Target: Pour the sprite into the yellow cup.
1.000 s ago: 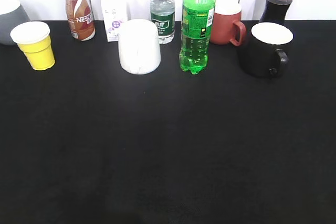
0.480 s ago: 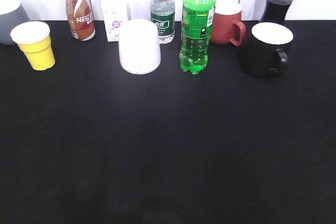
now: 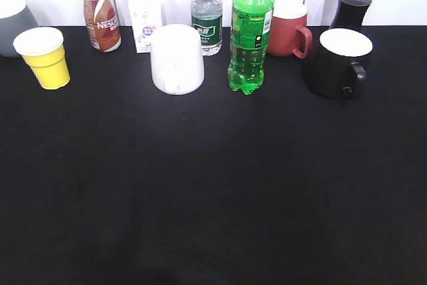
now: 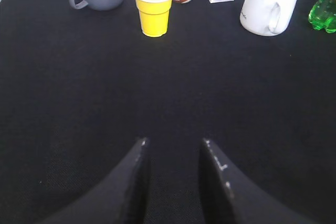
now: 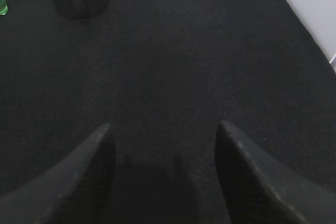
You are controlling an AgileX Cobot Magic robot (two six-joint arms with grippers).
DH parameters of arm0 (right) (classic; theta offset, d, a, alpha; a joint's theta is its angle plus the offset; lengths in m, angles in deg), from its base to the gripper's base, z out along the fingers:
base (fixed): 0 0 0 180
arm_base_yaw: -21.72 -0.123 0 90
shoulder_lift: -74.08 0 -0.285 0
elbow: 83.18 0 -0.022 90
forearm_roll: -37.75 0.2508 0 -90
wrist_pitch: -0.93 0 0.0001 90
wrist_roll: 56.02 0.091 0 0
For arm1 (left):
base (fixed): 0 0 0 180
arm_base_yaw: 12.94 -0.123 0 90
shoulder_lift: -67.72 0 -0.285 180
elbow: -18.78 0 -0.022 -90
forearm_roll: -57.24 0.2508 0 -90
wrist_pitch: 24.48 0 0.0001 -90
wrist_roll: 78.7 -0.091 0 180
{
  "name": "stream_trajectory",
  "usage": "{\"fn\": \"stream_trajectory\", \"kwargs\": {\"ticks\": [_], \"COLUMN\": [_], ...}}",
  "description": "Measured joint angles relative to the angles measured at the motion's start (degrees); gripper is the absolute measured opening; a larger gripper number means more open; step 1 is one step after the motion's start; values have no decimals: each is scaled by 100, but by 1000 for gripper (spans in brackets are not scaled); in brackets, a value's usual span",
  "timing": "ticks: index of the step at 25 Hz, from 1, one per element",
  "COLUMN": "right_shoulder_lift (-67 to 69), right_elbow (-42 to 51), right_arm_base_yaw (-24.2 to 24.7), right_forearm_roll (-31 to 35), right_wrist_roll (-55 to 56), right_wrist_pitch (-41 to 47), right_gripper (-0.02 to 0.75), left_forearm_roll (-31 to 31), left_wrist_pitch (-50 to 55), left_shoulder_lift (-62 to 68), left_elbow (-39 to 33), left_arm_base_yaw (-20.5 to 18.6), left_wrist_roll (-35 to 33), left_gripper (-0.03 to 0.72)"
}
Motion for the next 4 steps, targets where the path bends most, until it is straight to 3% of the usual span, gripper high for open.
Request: {"fn": "stream_trajectory", "kwargs": {"ticks": [4], "right_shoulder_lift": [0], "right_elbow": [0], "right_arm_base_yaw": [0], "right_forearm_roll": [0], "right_wrist_roll": [0], "right_wrist_pitch": [0], "right_gripper": [461], "left_forearm_roll": [0], "left_wrist_pitch": [0], "left_shoulder_lift": [0], "left_elbow": [0], "left_arm_base_yaw": [0], "left_wrist_roll": [0], "left_gripper": [243]}}
